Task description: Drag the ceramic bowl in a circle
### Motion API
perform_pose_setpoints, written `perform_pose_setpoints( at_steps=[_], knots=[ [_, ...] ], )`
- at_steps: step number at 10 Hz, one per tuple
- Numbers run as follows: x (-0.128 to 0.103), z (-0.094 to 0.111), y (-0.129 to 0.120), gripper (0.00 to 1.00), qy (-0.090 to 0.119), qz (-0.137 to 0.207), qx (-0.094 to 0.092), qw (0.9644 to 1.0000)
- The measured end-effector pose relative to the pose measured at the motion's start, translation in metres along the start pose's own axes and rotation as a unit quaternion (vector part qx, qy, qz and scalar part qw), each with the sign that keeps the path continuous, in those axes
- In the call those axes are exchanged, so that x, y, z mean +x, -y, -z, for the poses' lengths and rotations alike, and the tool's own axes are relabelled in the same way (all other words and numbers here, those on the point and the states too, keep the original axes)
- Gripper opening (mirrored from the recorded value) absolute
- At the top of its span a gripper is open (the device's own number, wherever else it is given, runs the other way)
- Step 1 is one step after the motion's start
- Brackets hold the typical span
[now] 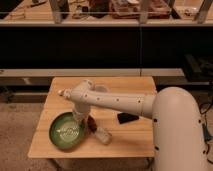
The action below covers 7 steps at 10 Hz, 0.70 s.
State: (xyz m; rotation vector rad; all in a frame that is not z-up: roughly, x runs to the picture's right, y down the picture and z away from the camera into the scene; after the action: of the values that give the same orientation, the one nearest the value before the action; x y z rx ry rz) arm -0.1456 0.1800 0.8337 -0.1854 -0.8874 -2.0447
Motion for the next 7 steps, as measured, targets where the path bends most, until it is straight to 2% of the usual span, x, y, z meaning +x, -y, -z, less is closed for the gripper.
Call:
perform_pose_setpoints(
  at_steps=[4, 7],
  knots=[
    [-0.016, 0.003, 0.029, 0.00, -0.001, 0.026, -0.001, 0.9997],
    [-0.015, 0.007, 0.055, 0.00, 0.001, 0.052, -0.003, 0.9986]
  ],
)
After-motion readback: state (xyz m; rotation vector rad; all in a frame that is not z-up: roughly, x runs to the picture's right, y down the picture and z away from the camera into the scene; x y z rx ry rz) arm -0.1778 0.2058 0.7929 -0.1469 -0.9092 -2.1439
